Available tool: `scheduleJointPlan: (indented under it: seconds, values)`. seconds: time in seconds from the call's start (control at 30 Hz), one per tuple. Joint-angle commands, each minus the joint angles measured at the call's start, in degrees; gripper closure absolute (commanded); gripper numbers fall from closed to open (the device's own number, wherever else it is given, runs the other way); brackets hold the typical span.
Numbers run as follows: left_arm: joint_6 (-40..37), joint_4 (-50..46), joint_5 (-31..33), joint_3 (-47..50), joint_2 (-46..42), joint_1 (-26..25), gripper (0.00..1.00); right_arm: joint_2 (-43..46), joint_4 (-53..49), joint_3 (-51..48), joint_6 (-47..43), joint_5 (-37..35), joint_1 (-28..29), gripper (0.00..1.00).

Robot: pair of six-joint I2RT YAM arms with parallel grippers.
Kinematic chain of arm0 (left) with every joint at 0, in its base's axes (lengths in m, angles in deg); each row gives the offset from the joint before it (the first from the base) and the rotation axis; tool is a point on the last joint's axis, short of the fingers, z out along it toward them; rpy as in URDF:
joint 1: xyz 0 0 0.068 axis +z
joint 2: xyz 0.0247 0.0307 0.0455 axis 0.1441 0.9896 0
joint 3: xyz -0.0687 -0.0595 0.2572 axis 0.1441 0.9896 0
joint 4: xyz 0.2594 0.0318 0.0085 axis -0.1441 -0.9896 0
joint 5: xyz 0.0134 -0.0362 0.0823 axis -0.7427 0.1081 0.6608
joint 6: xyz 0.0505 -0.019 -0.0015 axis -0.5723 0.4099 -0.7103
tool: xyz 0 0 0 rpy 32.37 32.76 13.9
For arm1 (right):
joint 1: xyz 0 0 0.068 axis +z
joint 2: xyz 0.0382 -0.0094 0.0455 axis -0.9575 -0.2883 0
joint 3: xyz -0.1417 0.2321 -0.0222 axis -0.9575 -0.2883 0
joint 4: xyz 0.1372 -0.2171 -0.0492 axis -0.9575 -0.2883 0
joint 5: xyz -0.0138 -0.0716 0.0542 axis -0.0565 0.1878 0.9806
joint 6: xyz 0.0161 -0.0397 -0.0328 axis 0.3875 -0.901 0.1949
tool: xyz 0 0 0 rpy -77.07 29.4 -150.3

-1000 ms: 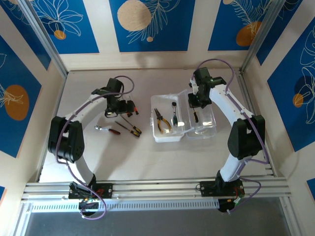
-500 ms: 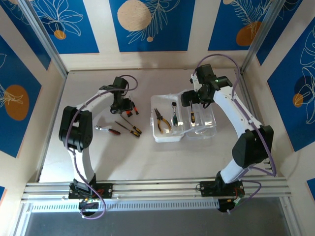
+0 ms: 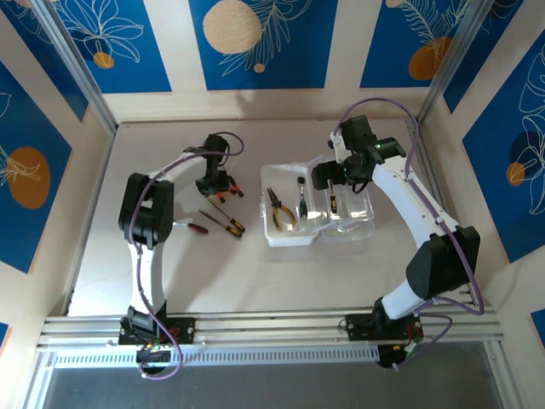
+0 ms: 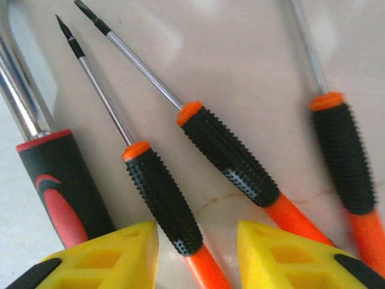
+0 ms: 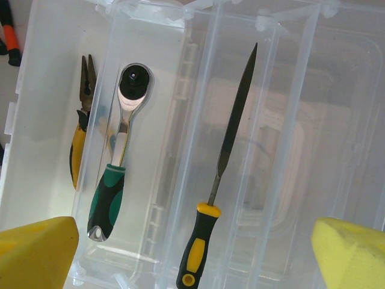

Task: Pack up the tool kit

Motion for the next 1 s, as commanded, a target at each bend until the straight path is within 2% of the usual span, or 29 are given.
scheduleJointPlan:
  seconds: [0.0,0.13,0.43,0.67,0.87,0.97]
  values:
    - [-0.1,-1.3,3.0,-1.8,2.4,-0.3,0.62,1.3,0.4,-0.7,0.1,2.1,-0.6,0.01]
    - [-0.8,-2.0,4.1,-1.5,3.2,-0.2,0.66,1.7,0.3,-1.3,0.2,2.3,-0.9,0.01]
    - [-1.5,-1.1,3.1,1.0,3.2,0.0,0.87,2.6,0.5,-1.8,0.3,2.7,-1.4,0.01]
    - [-3.1,-1.8,2.8,2.4,-0.5,0.0,0.99,3.7,0.5,-2.0,0.3,3.4,-1.8,0.01]
    - [-5.3,-4.3,2.7,2.1,-7.2,0.0,1.0,5.0,0.9,-2.0,0.5,5.6,-2.4,0.01]
    - [-6.6,-6.2,-1.0,1.3,-12.1,0.0,1.0,5.9,1.2,-2.0,0.9,8.1,-2.9,0.01]
